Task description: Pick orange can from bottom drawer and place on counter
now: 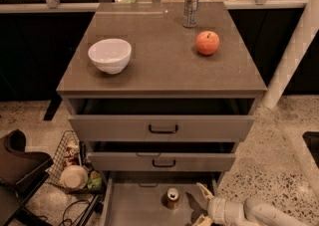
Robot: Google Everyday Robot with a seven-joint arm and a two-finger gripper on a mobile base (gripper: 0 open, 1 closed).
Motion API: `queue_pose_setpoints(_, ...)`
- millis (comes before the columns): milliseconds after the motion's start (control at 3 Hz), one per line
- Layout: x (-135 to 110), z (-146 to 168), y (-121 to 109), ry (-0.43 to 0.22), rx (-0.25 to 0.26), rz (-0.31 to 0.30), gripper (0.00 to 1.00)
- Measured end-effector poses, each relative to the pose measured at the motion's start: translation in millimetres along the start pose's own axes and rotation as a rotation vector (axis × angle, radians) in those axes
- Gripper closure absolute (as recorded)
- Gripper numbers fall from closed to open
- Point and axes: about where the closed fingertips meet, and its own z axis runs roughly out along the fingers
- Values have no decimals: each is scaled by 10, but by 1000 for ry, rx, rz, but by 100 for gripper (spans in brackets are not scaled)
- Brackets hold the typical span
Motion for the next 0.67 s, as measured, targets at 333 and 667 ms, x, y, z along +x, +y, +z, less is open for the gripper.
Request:
queue_pose_setpoints(333, 63, 198, -58, -45, 1, 16, 0)
queue_pose_setpoints(667, 84, 339, -114, -105, 10, 28, 0)
